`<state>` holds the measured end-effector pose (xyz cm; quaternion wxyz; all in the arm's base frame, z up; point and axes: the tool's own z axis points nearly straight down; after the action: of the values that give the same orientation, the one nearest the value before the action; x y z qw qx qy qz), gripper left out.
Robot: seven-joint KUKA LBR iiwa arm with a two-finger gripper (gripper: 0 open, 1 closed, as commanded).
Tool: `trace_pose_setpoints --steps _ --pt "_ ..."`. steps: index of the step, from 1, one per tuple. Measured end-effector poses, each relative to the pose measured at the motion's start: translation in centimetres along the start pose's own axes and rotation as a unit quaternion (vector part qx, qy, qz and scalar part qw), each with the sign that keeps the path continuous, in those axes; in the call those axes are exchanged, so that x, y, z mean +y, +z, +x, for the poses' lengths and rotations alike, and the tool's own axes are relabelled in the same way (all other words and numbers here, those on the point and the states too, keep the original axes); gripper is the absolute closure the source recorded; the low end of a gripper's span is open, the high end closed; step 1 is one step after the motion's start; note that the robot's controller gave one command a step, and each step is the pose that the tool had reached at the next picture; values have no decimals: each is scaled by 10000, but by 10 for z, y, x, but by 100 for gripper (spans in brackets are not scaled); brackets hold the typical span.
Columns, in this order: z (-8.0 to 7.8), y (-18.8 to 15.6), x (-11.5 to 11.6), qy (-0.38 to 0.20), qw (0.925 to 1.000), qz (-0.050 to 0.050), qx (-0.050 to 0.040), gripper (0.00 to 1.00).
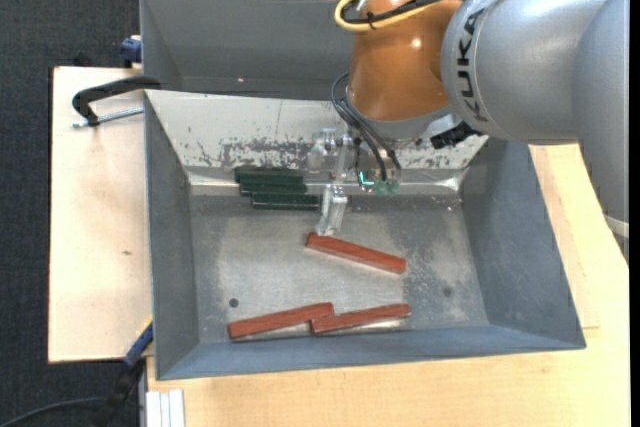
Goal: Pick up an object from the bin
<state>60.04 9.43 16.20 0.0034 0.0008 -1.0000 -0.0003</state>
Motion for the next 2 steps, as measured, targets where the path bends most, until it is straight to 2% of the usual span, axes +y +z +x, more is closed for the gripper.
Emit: trace_pose_setpoints --steps 1,2 --pt "5 85 -3 -576 9983 3 -7 0" --pt "3 91 -55 -728 9973 13 -39 0"
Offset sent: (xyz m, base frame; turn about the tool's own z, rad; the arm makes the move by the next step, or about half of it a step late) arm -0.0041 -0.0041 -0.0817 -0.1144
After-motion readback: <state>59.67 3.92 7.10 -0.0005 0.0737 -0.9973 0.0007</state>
